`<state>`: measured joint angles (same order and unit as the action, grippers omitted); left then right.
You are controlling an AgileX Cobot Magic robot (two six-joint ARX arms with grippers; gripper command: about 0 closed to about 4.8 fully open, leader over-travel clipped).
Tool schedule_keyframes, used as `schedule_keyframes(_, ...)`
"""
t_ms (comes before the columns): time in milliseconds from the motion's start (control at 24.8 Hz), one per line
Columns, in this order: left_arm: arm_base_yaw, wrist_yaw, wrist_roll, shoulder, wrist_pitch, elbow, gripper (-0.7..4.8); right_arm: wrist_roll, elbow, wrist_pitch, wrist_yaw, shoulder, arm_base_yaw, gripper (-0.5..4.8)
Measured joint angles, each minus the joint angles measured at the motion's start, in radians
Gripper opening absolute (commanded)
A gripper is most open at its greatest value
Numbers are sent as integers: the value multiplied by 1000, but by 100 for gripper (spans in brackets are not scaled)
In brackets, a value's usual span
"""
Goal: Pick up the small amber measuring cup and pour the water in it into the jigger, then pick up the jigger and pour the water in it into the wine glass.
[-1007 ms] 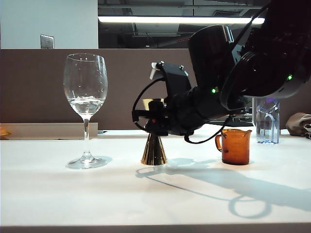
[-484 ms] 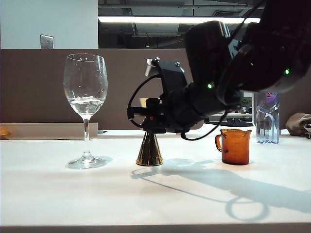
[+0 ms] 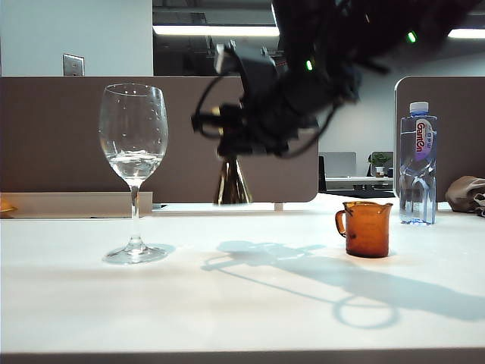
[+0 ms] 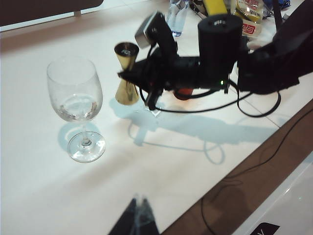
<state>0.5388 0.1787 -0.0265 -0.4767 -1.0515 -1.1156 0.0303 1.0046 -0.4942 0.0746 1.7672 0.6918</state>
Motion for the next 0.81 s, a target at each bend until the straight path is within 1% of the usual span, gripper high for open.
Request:
schedule_keyframes(161,0,0,0,0,0,0,-2,21,97,121,1,-23,0,-5)
schedule_keyframes(242,0,0,0,0,0,0,-2,24,162,208,1,-26,0,-5)
schedule_keyframes(443,0,0,0,0,0,0,-2,43,261,325,3,-28,7,-5)
schedule_keyframes(564,0,0,0,0,0,0,-2,108,327,375,10,-29,33,-5)
schedule_keyframes(645,0,0,0,0,0,0,-2,175,359,404,12,-30,67,-5)
schedule_keyframes(806,0,0,0,0,0,0,-2,214,377,425,31,-30,80,-5)
